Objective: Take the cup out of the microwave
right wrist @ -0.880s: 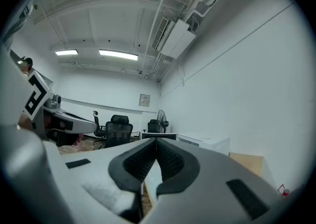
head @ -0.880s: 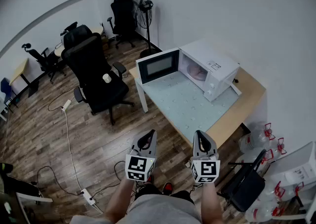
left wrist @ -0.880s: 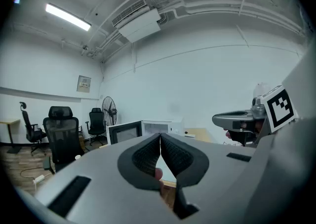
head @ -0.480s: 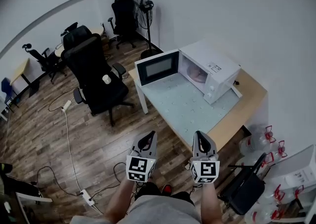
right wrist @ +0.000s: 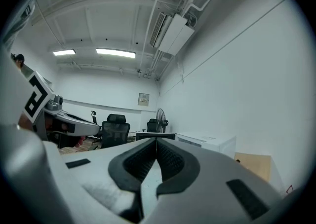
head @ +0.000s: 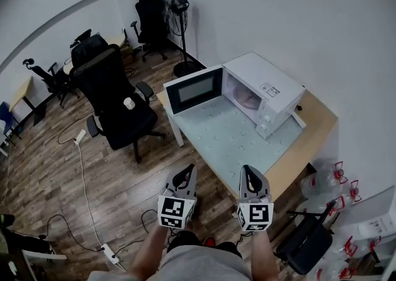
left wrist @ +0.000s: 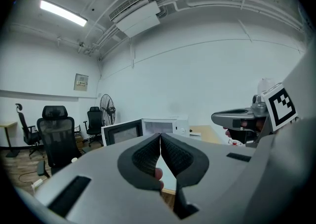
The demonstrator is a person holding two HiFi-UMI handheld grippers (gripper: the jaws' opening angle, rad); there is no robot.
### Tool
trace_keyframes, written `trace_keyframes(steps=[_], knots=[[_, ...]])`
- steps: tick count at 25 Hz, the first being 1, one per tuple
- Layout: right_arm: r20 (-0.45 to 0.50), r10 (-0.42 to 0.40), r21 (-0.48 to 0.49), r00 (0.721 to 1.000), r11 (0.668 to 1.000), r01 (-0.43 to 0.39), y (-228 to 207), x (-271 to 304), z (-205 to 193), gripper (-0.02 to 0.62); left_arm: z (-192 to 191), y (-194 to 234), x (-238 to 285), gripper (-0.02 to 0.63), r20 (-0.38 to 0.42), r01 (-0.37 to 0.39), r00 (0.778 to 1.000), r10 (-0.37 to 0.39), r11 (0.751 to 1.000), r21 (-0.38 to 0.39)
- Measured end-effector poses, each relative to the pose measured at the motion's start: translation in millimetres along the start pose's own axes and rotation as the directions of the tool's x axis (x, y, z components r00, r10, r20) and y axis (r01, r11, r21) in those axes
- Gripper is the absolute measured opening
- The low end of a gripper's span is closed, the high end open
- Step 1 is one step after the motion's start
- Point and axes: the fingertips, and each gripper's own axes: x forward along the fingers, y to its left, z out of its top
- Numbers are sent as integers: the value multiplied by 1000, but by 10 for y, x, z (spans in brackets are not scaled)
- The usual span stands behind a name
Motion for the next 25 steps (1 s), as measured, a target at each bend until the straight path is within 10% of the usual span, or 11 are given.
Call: trace_keyframes(steps=[25], knots=[[-107,-228,34,968,972,232,-861,2482,-330,20,172,1126,2798,25,-72,260,963,-259,966,6]])
